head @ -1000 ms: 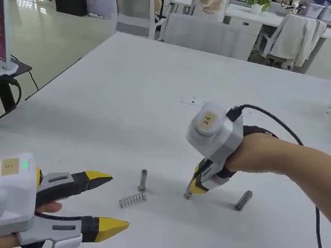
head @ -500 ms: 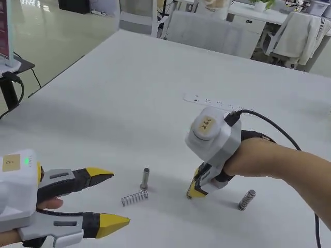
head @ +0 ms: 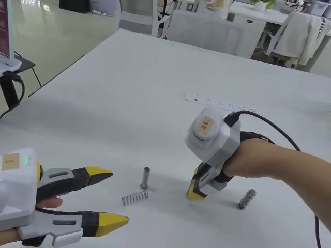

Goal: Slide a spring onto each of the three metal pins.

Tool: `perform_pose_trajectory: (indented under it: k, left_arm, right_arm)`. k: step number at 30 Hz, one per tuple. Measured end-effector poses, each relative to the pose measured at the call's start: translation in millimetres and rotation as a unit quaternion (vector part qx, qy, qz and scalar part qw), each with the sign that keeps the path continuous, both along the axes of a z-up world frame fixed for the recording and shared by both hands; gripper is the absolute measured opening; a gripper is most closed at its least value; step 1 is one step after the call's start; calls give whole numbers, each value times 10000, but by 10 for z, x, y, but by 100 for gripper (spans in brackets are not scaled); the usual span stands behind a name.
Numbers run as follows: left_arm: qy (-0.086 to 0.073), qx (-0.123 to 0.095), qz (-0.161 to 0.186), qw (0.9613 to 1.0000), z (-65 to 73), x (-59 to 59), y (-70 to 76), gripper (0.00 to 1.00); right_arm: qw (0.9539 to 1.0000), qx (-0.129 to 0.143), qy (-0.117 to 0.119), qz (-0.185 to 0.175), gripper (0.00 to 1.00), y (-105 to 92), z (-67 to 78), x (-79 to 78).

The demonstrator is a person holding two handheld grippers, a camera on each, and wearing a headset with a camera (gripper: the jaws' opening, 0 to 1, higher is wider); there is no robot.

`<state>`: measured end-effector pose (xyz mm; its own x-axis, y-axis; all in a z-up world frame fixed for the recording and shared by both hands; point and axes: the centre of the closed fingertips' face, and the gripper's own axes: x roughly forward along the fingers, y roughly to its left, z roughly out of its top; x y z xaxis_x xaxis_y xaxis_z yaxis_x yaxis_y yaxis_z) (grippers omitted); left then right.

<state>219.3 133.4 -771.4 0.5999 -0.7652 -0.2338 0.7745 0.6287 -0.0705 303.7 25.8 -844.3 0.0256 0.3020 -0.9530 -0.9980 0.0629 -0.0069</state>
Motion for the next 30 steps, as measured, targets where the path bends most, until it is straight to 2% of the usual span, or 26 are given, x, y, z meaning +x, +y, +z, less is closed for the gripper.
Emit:
perform_pose_trajectory:
  k: [5,17,23,30]
  left_arm:
    - [13,15,-13,10000,-15,6,-9,50]
    - [133,123,-99,9998,-141,54,-32,49]
    - [193,207,-139,9995,-201,85,-14,48]
    - [196,271,-221,9992,-244,147,-56,44]
  right_arm:
    - [9999,94,-130,17,28,-2,88,2]
    - [9979,418,-485,71,31,42,419,-41]
    - [9967,552,-585,102,31,45,582,-136]
    - [9958,692,-592,81,31,16,710,-270]
